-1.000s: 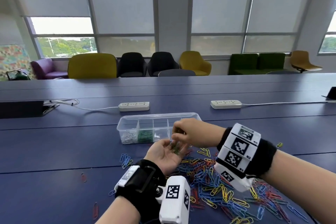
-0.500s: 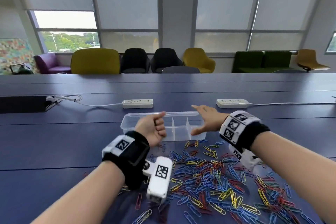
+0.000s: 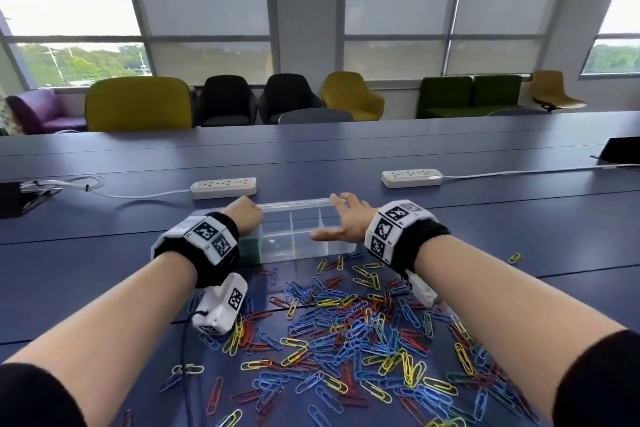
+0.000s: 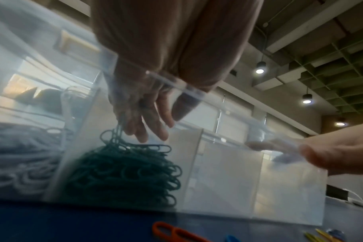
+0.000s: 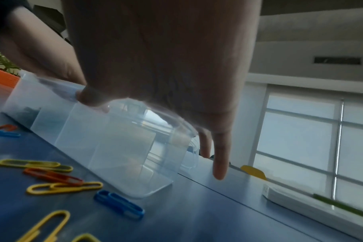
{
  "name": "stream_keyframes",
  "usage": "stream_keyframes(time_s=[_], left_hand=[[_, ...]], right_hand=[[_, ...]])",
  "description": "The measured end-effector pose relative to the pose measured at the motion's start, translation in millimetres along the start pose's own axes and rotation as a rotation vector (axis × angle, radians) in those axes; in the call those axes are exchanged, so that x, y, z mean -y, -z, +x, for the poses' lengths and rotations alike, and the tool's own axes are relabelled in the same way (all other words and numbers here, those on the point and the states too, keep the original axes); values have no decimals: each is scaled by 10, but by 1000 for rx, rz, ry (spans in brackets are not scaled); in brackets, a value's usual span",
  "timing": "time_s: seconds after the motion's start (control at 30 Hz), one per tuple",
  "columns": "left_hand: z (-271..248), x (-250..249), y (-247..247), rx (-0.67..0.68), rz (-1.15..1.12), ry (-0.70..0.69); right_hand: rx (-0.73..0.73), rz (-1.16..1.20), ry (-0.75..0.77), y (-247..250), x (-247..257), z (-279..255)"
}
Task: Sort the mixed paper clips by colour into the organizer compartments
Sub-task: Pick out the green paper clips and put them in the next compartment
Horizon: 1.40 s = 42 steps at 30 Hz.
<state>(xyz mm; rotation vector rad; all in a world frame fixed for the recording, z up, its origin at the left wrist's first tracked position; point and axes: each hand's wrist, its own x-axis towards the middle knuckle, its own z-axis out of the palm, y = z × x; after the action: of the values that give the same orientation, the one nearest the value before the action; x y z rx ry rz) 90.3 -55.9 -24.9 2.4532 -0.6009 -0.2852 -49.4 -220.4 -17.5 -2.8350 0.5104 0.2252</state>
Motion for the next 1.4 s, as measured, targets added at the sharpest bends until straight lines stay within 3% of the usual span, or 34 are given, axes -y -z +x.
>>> stream_keyframes(time_s=[0.07,0.2,0.33,0.4,0.53,0.6,0.67,0.8,1.03,1.17,1.3,1.4], left_hand=[[-51,-29,-15,-12,77,-47],[-361,-230,30,-233,319,-163],[-826,-661,-44,-352,400,-489],[-1067,-871,-160,-271,412,-642],[-1454,-1134,-575,285,443,-839],[-1551,-1175,-774,493,441,-818],[-1566,-1179,-913,572,492,-773],[-1504,-1172,-998,542,526,-727],[-1403,-1043,-873,479,435,-564],[-1365,-971,-818,363,459,-581],[-1423,-995,-779,468,448,-658],[-1436,-976,-831,556,425,-624]], right_hand=[[44,9,6,90,-41,-22],[-50,26,117,402,-214,-347],[4,-100,144,609,-593,-883],[76,-84,146,574,-800,-1098],[271,0,127,373,-1172,-1365],[340,55,125,282,-1280,-1451],[389,70,124,208,-1341,-1464],[417,62,129,81,-1382,-1459],[321,5,145,-44,-1347,-1446],[301,-14,157,-54,-1355,-1454],[175,-15,203,-16,-1375,-1486],[113,93,264,23,-1353,-1544]])
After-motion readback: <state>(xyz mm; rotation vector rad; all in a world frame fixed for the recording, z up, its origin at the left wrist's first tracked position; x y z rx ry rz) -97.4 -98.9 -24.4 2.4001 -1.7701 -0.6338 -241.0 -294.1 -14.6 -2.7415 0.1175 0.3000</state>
